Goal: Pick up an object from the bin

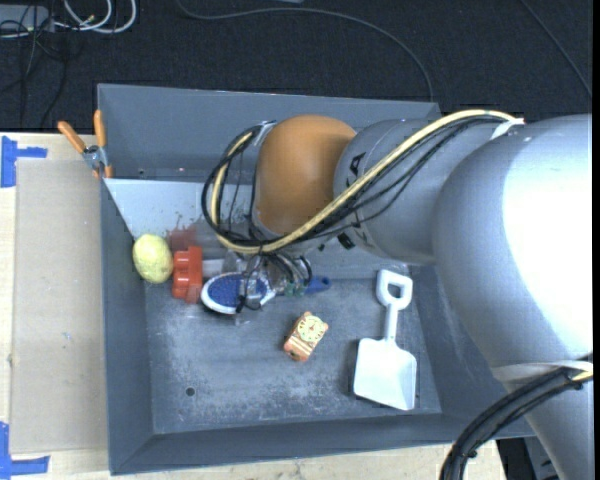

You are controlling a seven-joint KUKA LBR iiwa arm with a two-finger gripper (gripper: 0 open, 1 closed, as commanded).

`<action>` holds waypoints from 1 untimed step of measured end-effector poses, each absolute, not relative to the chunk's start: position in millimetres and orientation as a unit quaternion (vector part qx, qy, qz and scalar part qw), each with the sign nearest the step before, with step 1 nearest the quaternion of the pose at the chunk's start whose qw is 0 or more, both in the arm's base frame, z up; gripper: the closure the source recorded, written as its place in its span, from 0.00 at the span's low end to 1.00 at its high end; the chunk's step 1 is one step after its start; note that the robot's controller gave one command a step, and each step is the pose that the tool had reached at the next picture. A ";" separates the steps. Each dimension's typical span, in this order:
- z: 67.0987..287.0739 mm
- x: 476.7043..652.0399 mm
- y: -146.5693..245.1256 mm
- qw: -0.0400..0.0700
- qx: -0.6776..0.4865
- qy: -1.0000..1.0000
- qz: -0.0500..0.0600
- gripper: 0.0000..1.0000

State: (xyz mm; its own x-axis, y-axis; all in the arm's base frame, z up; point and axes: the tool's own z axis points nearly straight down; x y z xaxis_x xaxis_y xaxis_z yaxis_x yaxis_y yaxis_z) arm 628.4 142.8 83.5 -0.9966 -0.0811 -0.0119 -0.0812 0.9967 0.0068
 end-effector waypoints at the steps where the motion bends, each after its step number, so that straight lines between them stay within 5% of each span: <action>1: 83.5 628.5 142.6 0.006 -0.040 0.999 0.004 1.00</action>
Offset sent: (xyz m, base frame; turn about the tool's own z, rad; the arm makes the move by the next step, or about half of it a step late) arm 0.0001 0.0000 0.0108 0.0000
